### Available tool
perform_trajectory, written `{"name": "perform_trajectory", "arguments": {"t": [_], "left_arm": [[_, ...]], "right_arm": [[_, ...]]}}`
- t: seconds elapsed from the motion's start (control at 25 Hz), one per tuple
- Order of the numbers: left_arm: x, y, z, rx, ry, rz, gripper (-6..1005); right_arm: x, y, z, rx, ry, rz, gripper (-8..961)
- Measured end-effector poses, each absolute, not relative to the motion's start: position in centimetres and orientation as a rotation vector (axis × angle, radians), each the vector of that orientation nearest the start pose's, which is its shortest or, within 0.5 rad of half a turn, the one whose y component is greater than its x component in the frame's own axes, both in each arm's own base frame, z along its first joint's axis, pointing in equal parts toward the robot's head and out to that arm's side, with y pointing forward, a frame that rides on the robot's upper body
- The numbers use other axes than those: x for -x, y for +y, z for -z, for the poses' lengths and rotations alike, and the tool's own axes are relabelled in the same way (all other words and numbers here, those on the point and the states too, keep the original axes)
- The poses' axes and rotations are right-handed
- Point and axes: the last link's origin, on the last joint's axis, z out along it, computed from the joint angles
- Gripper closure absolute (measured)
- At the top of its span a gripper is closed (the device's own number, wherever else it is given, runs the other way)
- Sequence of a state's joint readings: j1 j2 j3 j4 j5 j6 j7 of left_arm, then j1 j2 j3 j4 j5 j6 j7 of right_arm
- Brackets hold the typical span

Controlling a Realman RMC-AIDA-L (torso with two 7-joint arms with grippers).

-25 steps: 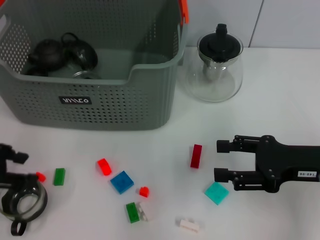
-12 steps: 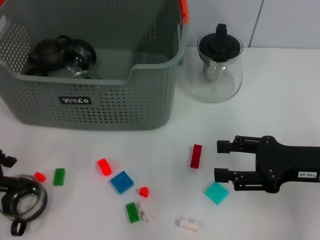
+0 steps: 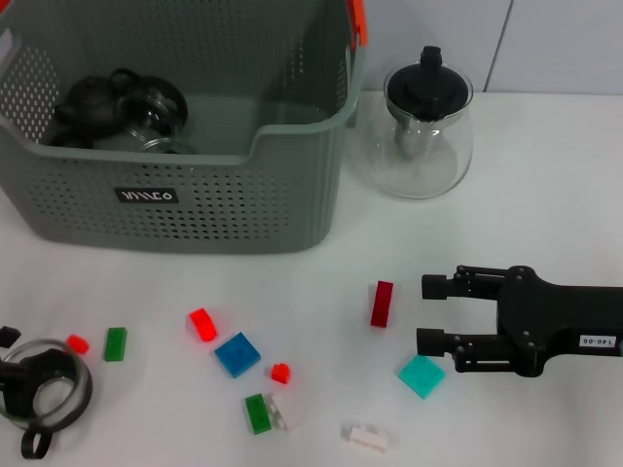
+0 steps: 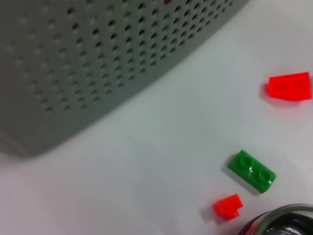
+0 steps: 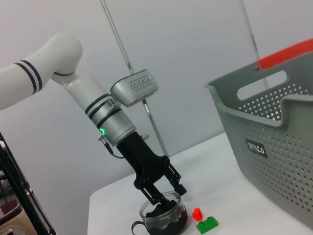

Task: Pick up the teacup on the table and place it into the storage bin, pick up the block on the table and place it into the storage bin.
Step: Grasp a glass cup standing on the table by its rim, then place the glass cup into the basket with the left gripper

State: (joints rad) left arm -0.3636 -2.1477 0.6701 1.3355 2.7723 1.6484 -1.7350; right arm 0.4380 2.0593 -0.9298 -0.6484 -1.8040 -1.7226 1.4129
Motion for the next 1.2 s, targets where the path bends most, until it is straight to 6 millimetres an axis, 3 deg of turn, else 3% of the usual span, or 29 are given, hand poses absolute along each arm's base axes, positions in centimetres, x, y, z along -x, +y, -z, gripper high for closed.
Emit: {"name": "perform_trajectory", "arguments": {"t": [0.36, 0.84, 1.0, 1.2], "left_arm": [[34.4, 28.4, -7.9, 2.501, -0.915, -0.440, 546], [33.8, 28.4, -9.6, 2.522, -0.959, -0.335, 900], [33.5, 28.4, -11.2, 2.557, -1.001, -0.128, 952], [32.0, 28.7, -12.9, 2.651, -1.022, 0.403, 946]], "right_arm": [[-25.1, 28.7, 1.1, 2.913, 0.652, -0.899, 163], [-25.2, 28.6, 1.1, 2.911, 0.657, -0.898, 163], [-25.3, 28.5, 1.1, 2.910, 0.661, -0.897, 163], [-25.4, 28.4, 1.1, 2.907, 0.664, -0.896, 163]]}}
